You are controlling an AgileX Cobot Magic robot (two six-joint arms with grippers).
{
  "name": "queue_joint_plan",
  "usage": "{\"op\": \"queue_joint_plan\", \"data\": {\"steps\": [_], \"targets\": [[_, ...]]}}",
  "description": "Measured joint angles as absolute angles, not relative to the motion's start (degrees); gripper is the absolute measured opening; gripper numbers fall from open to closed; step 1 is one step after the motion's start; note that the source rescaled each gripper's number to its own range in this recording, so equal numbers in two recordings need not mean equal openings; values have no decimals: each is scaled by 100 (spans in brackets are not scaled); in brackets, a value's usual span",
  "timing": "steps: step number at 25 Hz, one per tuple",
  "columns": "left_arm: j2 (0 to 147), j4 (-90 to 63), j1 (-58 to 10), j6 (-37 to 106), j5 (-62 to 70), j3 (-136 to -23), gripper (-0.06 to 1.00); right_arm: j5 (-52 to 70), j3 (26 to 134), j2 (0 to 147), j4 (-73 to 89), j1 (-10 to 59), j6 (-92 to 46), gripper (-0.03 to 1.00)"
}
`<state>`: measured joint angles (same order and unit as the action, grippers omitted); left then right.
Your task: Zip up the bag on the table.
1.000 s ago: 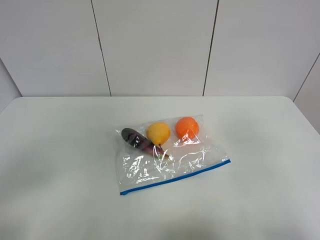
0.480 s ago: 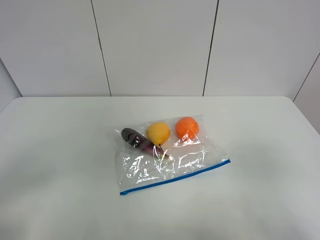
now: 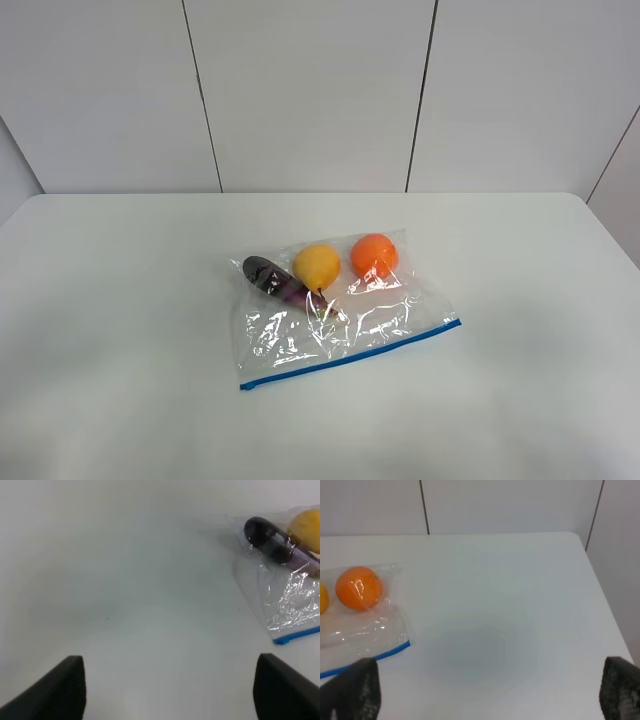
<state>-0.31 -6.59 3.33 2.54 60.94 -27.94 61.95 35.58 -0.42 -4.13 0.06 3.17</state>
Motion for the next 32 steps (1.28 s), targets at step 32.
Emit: {"op": "queue_joint_plan", "data": {"steps": [32], "targets": [[-31,-696,333,254,6094,-2794,100,6078,2898,-42,-396,6,591,95]]}}
